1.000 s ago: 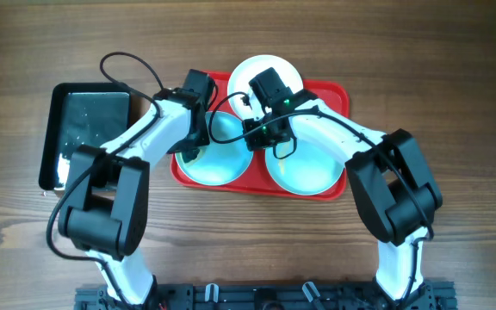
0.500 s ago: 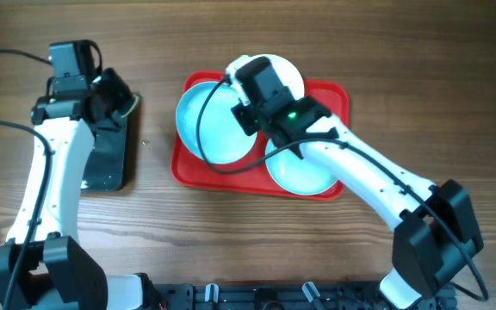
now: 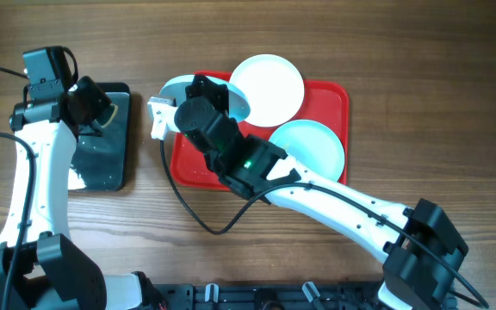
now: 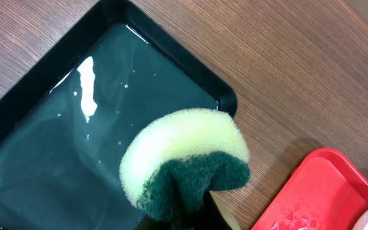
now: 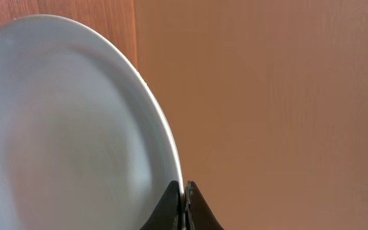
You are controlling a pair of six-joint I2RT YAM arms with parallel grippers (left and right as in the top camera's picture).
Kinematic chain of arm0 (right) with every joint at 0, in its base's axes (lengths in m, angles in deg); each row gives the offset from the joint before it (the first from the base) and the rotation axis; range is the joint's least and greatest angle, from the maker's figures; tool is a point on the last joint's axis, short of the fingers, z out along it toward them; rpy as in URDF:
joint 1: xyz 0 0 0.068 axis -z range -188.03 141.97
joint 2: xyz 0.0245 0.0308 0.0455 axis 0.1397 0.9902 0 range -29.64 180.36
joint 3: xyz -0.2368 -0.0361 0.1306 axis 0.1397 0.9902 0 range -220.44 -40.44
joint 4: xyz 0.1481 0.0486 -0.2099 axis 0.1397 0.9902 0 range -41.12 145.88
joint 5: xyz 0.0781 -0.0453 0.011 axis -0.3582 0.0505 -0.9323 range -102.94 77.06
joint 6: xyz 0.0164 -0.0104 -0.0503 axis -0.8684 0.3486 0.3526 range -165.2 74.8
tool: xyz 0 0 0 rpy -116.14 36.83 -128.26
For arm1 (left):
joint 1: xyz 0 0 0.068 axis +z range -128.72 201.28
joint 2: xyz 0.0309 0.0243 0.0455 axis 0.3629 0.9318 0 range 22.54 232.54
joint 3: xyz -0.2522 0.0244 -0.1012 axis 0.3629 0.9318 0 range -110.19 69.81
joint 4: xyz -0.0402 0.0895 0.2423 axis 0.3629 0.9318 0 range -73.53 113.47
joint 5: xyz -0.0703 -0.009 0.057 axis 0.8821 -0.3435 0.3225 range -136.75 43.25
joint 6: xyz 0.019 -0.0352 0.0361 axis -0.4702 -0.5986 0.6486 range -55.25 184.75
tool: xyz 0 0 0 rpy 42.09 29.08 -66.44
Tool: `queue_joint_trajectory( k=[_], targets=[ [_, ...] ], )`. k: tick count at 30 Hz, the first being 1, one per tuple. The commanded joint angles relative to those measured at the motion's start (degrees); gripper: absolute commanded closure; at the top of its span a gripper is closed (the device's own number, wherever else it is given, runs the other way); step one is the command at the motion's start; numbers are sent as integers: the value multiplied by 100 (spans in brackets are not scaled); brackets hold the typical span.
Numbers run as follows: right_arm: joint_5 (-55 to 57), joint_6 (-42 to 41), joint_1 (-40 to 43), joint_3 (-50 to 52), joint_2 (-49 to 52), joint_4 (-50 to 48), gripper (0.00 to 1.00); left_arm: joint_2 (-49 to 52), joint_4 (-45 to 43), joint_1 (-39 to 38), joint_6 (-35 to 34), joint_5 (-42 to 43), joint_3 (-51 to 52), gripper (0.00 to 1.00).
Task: Clean dirty plates on tray and stack at the side
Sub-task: 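Lift the blue plate with the right gripper and place it right of the tray, then grasp the white plate rim with the right gripper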
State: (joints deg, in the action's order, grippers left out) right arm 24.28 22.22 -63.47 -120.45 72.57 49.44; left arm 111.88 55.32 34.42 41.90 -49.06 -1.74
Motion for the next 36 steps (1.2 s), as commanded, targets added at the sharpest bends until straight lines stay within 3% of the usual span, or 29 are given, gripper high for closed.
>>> queue_joint_trajectory(
  k=[1,3,5,7,10,12,15,18,24,25,26,31,34,36],
  targets=[
    [131,-1394,109,-76,-129,46,96,-83,9,26,-31,-57,-79,96],
    [-350,-3237,501,-76,-144,293,96,-83,83,26,-28,-59,-79,96],
    [-1561,-4828,1213,-76,-264,695,96,-83,85,26,-31,-59,-79,96],
    [-3226,-6802,2544,-76,-348,931,96,-83,85,26,-31,-57,-79,96],
    [-6170,-8439,4819,-63,-330,1209,96,-83,125,26,-31,-57,-79,96],
    [-6306,-8548,6137,-50,-330,1773,96,-83,131,24,-31,-57,-79,96],
    [-4752,-8542,7300,181,-306,2625,96,-83,129,26,-28,-57,-79,96],
    [-4168,-8566,7748,1012,-289,2181,96,-83,125,26,-31,-57,-79,96],
    [-3875,-9228,7748,1779,-236,1386,96,-83,127,24,-31,-57,-79,96],
    [-3901,-9230,7746,1779,-229,1425,71,-83,125,24,-31,-57,-79,96],
    [-4236,-9211,7748,1779,-229,1423,40,-83,122,24,-31,-57,-79,96],
    [-6328,-8389,7176,1779,-229,894,35,-83,120,24,-33,-55,-79,96],
    [-6085,-8411,6186,1779,-216,824,34,-83,85,20,-35,85,-79,96],
    [-5283,-8391,5447,1779,-52,385,35,-83,70,20,-33,203,-79,96]
  ],
)
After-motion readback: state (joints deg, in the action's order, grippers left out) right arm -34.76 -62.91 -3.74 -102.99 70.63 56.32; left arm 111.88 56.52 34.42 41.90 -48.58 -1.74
